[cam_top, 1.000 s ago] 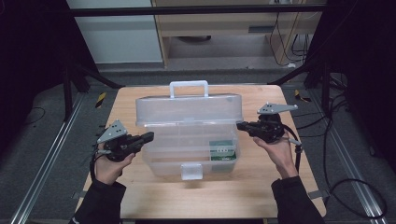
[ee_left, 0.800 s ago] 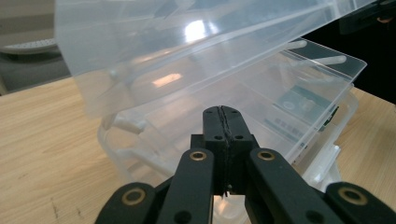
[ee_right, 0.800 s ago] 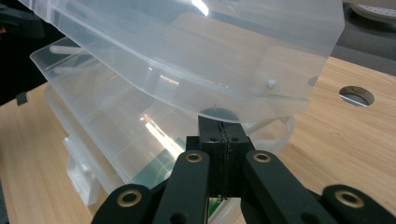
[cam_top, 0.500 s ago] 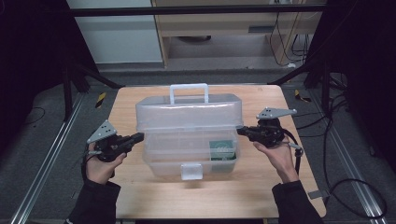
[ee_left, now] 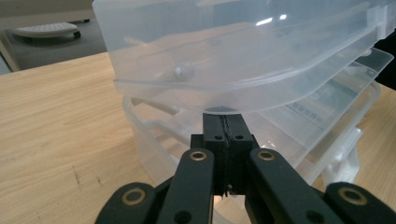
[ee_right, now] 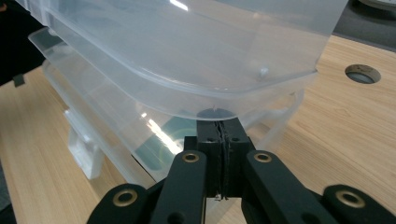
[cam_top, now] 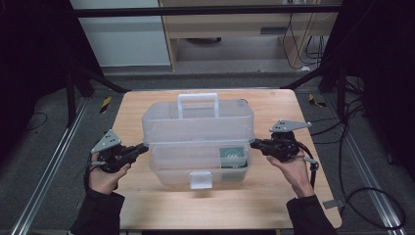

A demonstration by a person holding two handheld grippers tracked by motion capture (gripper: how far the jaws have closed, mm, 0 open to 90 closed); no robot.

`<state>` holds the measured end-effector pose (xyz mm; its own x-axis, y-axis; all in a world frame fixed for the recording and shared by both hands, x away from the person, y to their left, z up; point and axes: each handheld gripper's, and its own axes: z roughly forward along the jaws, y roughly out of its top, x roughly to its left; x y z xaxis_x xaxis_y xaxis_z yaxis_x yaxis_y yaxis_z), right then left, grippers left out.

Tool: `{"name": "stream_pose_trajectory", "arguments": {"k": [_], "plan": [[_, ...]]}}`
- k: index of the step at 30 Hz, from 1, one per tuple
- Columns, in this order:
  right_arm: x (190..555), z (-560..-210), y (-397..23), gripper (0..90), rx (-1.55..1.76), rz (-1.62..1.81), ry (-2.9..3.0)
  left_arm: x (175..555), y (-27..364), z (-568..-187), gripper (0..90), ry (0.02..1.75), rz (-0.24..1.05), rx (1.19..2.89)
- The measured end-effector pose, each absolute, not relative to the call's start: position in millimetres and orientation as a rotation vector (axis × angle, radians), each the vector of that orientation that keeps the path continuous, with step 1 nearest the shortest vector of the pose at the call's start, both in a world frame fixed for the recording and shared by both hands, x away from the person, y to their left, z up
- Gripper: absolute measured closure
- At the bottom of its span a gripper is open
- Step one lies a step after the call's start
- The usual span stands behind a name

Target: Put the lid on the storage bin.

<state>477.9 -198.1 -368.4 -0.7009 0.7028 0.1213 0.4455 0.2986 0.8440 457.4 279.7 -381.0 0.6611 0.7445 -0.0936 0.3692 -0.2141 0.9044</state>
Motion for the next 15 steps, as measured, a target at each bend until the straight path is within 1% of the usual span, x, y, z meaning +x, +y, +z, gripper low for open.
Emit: {"name": "stream_pose_trajectory", "arguments": {"k": [15], "plan": [[469,-385,-198,88.4,1.043,1.287,2.317,455,282,-396,89.7,0.922,0.435,1.883]]}}
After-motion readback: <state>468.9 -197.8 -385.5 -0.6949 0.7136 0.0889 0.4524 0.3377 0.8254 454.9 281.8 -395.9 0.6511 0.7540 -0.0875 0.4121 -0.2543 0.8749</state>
